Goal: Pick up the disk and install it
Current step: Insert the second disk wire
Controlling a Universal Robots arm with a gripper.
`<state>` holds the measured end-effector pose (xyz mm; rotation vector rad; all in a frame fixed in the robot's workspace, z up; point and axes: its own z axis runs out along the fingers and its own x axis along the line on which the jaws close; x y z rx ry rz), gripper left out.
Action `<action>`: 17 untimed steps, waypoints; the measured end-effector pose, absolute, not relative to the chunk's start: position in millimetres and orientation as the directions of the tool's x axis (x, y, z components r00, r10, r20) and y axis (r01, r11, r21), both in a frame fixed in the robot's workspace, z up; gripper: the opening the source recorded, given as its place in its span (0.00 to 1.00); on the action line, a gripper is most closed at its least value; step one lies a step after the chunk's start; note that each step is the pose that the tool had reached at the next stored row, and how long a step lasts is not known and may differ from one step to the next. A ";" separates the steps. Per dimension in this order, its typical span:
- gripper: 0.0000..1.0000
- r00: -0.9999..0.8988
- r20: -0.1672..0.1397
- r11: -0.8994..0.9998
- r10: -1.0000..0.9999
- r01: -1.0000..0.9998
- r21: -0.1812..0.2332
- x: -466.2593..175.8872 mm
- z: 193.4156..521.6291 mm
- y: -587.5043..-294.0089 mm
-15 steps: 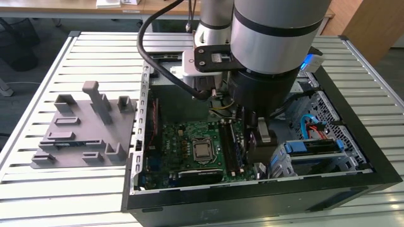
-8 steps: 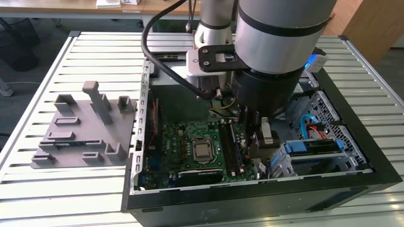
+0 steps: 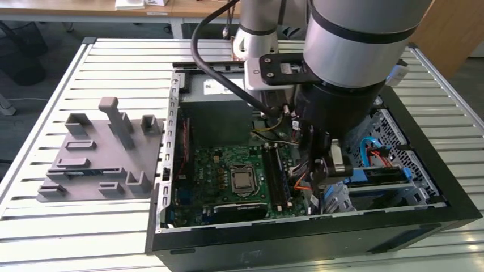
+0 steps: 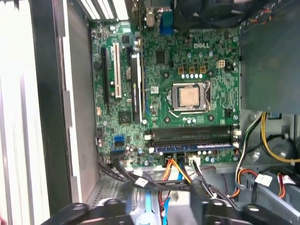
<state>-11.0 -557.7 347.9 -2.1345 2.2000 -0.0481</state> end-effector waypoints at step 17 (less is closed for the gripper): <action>0.53 -0.029 -0.032 0.031 -0.999 -0.997 -0.070 -3.7 357.7 -557.4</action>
